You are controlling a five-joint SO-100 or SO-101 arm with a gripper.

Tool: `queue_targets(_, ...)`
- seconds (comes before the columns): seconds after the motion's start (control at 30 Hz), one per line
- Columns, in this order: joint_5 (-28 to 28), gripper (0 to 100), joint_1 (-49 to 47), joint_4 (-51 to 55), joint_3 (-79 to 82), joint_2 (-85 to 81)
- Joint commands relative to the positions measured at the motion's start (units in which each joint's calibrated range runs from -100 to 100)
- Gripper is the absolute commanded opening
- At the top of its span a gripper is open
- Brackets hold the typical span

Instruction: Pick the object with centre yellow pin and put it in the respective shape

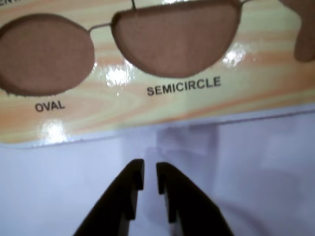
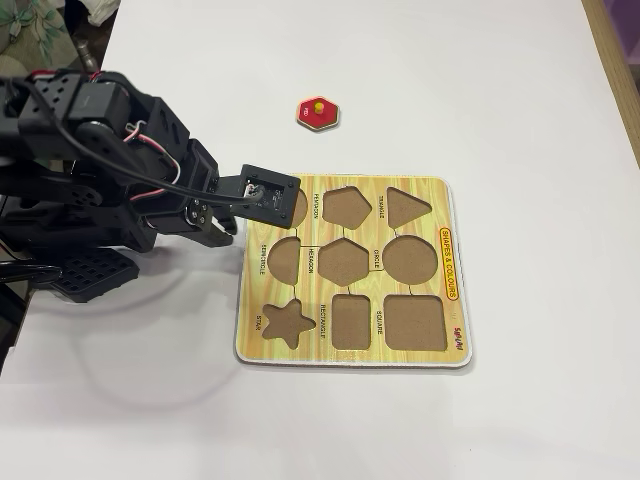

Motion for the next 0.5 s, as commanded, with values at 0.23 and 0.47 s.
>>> queue_targets(0.23,0.10,4,-1.16,-0.30,-32.82,28.80)
queue_targets(0.47,-0.01,4,-8.29,14.13,-52.70,42.52)
